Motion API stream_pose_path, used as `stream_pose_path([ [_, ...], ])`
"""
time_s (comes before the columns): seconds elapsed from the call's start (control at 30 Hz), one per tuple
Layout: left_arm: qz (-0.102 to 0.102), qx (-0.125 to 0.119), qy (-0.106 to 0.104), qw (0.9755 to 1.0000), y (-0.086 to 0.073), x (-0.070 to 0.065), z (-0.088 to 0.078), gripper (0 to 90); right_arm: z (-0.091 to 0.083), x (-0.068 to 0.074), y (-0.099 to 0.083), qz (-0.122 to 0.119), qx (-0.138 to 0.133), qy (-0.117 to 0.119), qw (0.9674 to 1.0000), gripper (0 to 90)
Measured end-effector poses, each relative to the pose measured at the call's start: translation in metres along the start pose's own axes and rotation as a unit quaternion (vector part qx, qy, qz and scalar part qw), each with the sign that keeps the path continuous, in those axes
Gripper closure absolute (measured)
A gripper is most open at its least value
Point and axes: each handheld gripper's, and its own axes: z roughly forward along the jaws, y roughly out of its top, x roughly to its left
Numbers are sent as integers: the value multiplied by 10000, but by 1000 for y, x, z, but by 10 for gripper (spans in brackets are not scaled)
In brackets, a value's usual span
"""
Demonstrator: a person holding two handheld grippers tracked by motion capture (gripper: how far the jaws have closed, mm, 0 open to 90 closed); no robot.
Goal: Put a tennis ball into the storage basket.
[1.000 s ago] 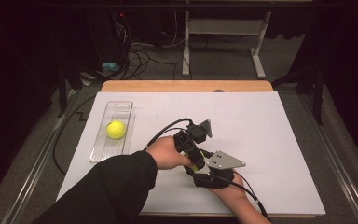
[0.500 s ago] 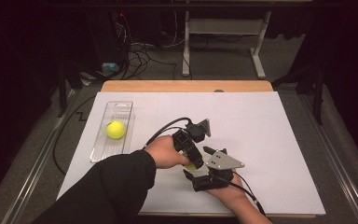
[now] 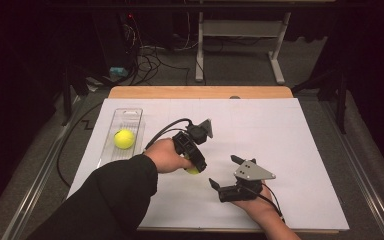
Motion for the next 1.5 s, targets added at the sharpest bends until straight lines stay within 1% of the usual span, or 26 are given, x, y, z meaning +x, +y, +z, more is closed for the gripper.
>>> stream_pose_path([
  [0.03, -17, 30, 27, 10000, -1, 3, -1, 270, -1, -3, -1, 82, -22, -51, 10000, 0],
  [0.13, -122, 30, 81, 9999, -6, 12, -3, 270, -7, -13, -6, 113, -16, -194, 9997, 0],
  [0.23, -221, 56, 124, 9997, -11, 21, -4, 270, -12, -22, -9, 199, -44, -294, 9994, 0],
  [0.33, -353, 47, 140, 9993, -18, 30, -6, 270, -20, -32, -14, 280, -39, -451, 9986, 0],
  [0.37, -401, 26, 182, 9990, -21, 34, -8, 270, -23, -35, -16, 291, -38, -494, 9983, 0],
  [0.4, -420, 39, 178, 9990, -24, 37, -9, 270, -27, -39, -17, 305, -39, -581, 9978, 0],
  [0.43, -462, 41, 195, 9987, -28, 40, -11, 270, -29, -41, -19, 312, -58, -599, 9977, 0],
  [0.53, -564, 70, 237, 9981, -37, 49, -17, 270, -40, -50, -24, 393, -69, -749, 9964, 0],
  [0.67, -722, 33, 314, 9969, -51, 62, -26, 270, -54, -62, -32, 486, -57, -951, 9943, 0],
  [0.8, -939, -15, 407, 9947, -68, 78, -36, 270, -69, -72, -39, 585, -67, -1139, 9917, 0],
  [0.83, -973, -5, 399, 9945, -71, 81, -37, 270, -73, -74, -41, 586, -53, -1181, 9913, 0],
  [1.07, -1291, 32, 559, 9900, -94, 104, -44, 270, -91, -84, -51, 692, -57, -1389, 9879, 0],
  [1.2, -1448, 65, 636, 9874, -104, 115, -46, 270, -95, -86, -55, 710, -39, -1428, 9872, 0],
  [1.3, -1523, 91, 672, 9860, -112, 120, -51, 270, -96, -86, -56, 722, -26, -1431, 9871, 0],
  [1.43, -1663, 141, 780, 9829, -124, 128, -56, 270, -95, -86, -56, 732, 4, -1430, 9870, 0],
  [1.5, -1764, 124, 813, 9809, -130, 134, -56, 270, -94, -85, -56, 729, 9, -1420, 9872, 0],
])
